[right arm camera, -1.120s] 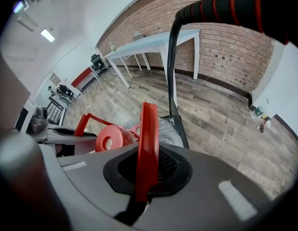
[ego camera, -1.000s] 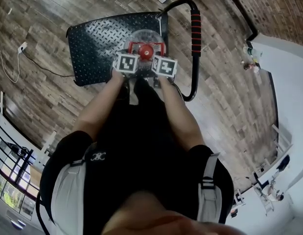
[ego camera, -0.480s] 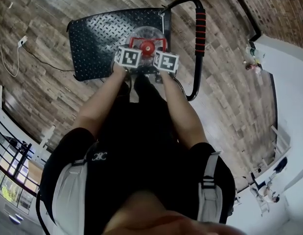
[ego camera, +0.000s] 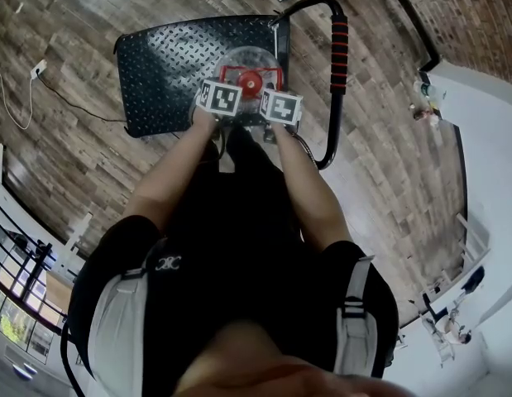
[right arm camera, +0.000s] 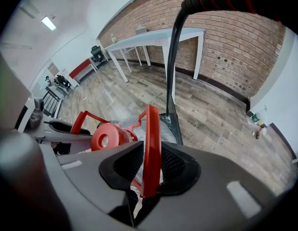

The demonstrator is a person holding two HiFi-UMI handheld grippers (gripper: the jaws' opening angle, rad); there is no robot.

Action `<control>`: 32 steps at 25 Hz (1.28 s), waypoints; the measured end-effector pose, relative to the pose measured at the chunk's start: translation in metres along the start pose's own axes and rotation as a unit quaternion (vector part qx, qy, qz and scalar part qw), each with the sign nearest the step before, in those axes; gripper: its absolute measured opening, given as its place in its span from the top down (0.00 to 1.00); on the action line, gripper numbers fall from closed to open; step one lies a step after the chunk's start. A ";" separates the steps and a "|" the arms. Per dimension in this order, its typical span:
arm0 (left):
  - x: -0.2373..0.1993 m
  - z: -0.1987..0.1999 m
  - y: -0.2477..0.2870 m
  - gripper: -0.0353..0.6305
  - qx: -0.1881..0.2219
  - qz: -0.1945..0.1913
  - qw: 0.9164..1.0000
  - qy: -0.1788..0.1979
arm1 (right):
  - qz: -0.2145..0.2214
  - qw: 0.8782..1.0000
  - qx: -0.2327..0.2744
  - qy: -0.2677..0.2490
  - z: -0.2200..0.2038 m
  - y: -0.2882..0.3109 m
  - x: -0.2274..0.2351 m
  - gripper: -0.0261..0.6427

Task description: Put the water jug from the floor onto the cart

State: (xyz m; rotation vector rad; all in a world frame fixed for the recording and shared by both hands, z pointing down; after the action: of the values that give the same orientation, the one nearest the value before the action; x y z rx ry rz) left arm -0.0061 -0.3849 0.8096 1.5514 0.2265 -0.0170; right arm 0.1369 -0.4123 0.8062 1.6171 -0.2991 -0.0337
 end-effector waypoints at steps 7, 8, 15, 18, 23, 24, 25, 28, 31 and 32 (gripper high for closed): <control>-0.003 0.002 -0.024 0.67 0.019 0.013 1.000 0.020 | -0.006 0.999 0.047 -0.008 0.014 -0.031 -0.007 0.71; -0.003 0.000 -0.030 0.68 0.025 0.013 0.999 0.023 | -0.004 0.998 0.057 -0.009 0.016 -0.038 -0.009 0.71; -0.015 0.015 -0.090 0.92 0.118 0.056 0.991 0.013 | 0.004 0.993 0.120 -0.001 0.028 -0.091 -0.024 0.94; -0.016 0.019 -0.114 0.94 0.147 0.050 0.988 0.000 | 0.023 0.989 0.144 -0.002 0.027 -0.111 -0.038 0.94; -0.016 0.028 -0.156 0.94 0.190 0.024 0.981 -0.014 | 0.051 0.978 0.204 0.006 0.033 -0.150 -0.051 0.94; -0.016 0.029 -0.165 0.94 0.200 0.025 0.980 -0.011 | 0.052 0.975 0.217 0.010 0.035 -0.160 -0.049 0.94; -0.016 0.030 -0.175 0.94 0.209 0.024 0.978 -0.007 | 0.053 0.971 0.232 0.015 0.037 -0.170 -0.047 0.94; -0.022 0.034 -0.201 0.95 0.236 0.023 0.972 -0.001 | 0.053 0.959 0.278 0.027 0.050 -0.203 -0.043 0.94; -0.023 0.034 -0.213 0.95 0.248 0.003 0.969 -0.006 | 0.053 0.948 0.313 0.020 0.061 -0.230 -0.043 0.94; -0.022 0.035 -0.217 0.95 0.251 0.002 0.968 -0.005 | 0.053 0.945 0.321 0.016 0.063 -0.237 -0.044 0.94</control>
State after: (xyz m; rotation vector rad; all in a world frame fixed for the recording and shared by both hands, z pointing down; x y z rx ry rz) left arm -0.0566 -0.4277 0.5988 2.0572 0.2208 -0.0847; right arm 0.1223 -0.4555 0.5610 2.2436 -0.3987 0.1918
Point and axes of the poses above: the fingertips, and each gripper's own axes: y forward along the fingers, x to its right, z out of its top, the point moved 1 cm from there along -y, backward along the fingers, and after that the axes turned 14 degrees about -x, right-handed, at the moved point
